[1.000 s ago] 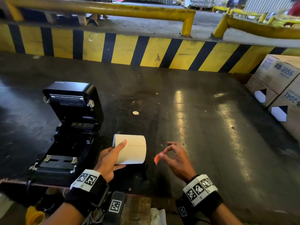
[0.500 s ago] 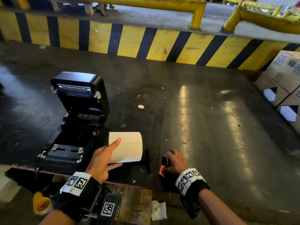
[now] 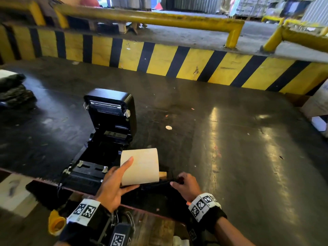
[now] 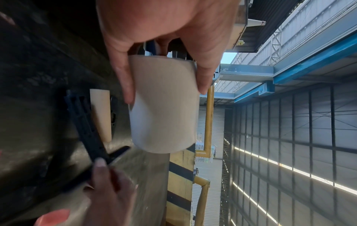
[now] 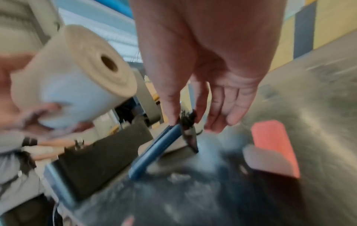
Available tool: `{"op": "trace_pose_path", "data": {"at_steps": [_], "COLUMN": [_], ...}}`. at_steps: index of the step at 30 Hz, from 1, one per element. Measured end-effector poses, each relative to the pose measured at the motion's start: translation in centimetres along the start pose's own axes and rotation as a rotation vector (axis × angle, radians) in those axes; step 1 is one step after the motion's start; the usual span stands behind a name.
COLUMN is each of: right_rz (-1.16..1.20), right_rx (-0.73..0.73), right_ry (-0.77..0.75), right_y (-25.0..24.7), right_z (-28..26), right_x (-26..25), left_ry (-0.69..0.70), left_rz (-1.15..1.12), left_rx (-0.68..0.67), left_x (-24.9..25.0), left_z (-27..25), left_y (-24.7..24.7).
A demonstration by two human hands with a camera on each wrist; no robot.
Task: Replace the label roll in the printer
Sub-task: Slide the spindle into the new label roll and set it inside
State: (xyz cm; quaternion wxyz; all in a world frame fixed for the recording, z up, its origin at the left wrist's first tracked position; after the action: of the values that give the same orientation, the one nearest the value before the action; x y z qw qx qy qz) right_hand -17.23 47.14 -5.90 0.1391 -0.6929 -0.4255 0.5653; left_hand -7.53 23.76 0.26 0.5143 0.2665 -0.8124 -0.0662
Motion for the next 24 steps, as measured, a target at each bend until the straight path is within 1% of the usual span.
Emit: {"op": "trace_pose_path", "data": {"at_steps": [5,8,10,13,19,21,24], "right_rz": [0.286,0.481,0.575,0.617,0.683,0.711,0.706], "right_rx": [0.299,0.413,0.438,0.478,0.514,0.511,0.447], "right_ry": [-0.133,-0.127,-0.151,-0.169,-0.155,-0.16,-0.207], "right_y": [-5.6,-8.5,-9.6,-10.7,-11.5,-11.7,-11.4], "right_z": [-0.6,-1.1,-1.5,-2.3,-3.3,-3.4,-3.6], "right_x": [-1.0,-0.9,-0.9,-0.6,0.7,0.6,-0.8], "left_ry": [0.053,0.079,0.083,0.088,0.092,0.101,0.103], "left_rz": [-0.052,-0.073,-0.095,-0.134,-0.157,-0.152,-0.132], "left_rx": [-0.006,-0.023,-0.056,-0.11,-0.11,-0.114,-0.134], "left_x": [1.0,1.4,1.5,1.6,2.1,2.2,2.3], "left_z": [0.2,0.3,0.4,0.6,0.8,0.9,1.1], "left_y": [0.0,0.6,1.3,2.6,3.6,3.7,3.9]}}
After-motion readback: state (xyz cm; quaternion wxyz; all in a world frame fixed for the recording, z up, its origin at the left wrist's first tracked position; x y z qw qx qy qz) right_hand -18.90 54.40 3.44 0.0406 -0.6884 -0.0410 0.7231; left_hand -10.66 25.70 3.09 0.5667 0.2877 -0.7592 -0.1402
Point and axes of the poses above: each hand's wrist, its own z-axis towards the middle knuckle, its own y-axis out of the palm, x = y × z, the point moved 7 cm from there along z, towards the middle knuckle, and after that the axes turned 9 degrees about -x, right-handed, at the moved point
